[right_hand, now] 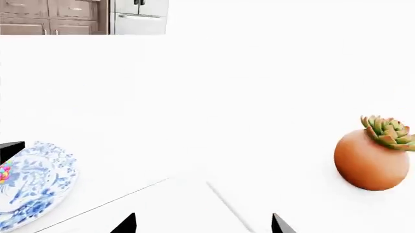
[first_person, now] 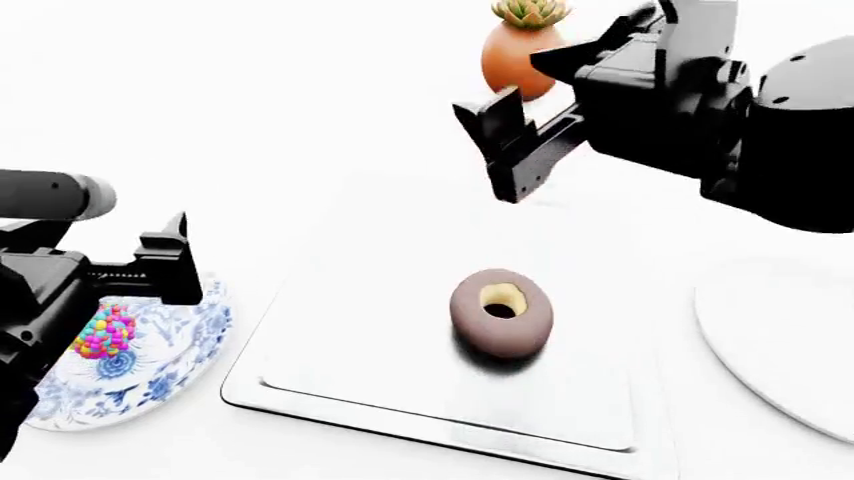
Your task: Move the dessert items from the plate to the tray.
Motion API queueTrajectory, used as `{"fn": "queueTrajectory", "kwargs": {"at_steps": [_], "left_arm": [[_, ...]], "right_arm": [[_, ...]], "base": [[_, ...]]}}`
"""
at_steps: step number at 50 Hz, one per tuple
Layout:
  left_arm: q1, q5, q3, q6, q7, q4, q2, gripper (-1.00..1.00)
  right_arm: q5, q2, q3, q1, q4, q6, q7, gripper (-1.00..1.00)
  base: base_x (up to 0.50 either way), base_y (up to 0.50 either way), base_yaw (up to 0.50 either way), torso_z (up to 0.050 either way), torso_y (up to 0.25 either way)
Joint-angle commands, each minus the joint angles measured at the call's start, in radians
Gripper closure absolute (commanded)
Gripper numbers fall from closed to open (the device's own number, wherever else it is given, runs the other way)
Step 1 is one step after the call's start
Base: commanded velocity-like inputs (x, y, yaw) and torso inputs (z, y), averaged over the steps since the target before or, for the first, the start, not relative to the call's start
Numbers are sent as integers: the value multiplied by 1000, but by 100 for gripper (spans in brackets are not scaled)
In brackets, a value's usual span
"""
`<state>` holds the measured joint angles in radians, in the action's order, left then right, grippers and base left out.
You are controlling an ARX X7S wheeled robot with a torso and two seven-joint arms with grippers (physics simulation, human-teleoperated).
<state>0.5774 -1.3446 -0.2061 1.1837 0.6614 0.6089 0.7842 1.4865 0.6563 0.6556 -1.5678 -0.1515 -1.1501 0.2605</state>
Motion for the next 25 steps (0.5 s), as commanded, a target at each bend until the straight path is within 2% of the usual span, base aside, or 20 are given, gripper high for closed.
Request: {"fn": "queueTrajectory", "kwargs": {"at_steps": [1, 6, 12, 25], "left_arm": [[-149, 55, -51, 31, 81, 40, 69, -100], [-271, 110, -113, -9, 66, 64, 68, -100], [-270, 132, -104, -27, 54, 50, 61, -100], [-358, 201, -127, -109, -4, 43, 23, -100]], "right_arm": [[-175, 41, -147, 154, -192, 318, 116, -100], [-193, 44, -148, 199, -207, 348, 115, -100], [-216, 37, -140, 218, -178, 363, 103, -100], [-222, 26, -127, 227, -175, 369, 86, -100]], "base": [[0, 0, 0, 0, 0], [0, 0, 0, 0, 0], [0, 0, 0, 0, 0], [0, 0, 0, 0, 0]]}}
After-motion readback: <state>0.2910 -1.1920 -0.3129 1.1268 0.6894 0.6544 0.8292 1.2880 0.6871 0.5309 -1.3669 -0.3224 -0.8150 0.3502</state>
